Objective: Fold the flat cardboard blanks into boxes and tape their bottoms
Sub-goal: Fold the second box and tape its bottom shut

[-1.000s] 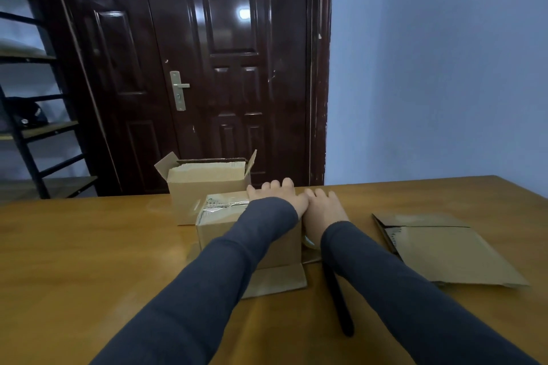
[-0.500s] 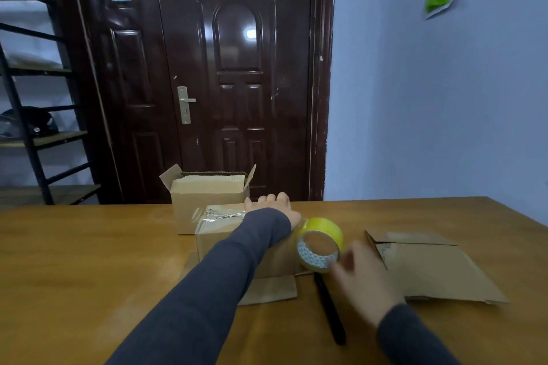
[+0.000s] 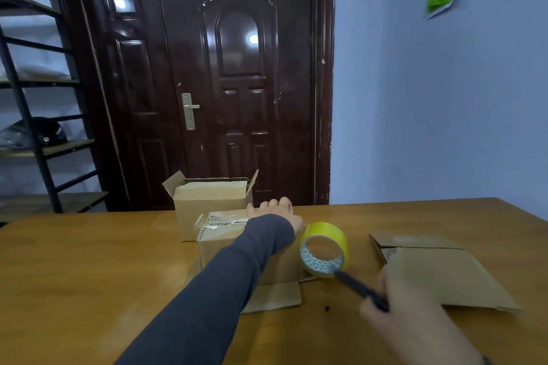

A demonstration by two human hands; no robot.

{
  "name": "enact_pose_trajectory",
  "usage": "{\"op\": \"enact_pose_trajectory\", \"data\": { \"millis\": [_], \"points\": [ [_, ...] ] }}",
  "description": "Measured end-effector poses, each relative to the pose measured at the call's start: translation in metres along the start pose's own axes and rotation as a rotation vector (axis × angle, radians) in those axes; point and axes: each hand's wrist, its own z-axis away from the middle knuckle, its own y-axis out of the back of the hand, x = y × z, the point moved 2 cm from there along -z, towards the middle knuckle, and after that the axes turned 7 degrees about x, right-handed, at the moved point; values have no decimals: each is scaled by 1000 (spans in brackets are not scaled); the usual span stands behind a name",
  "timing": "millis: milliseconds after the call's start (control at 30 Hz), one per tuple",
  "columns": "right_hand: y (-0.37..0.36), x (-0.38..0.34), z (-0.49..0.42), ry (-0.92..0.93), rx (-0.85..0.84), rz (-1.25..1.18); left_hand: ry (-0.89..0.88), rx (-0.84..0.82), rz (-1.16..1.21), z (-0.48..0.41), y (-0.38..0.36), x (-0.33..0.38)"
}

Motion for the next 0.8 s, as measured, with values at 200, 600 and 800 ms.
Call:
{"op": "enact_pose_trajectory", "data": {
  "millis": [200,600,800],
  "points": [
    [-10,-2,-54,-114,205,-998,-6,4,-4,3,1,0],
    [-90,-28,-103,-4,198,-994,-22,35,-27,5,-3,-2],
    [-103,-33,-107,85,165,-937,174,-181,107,-29,-3,-6]
  ]
}}
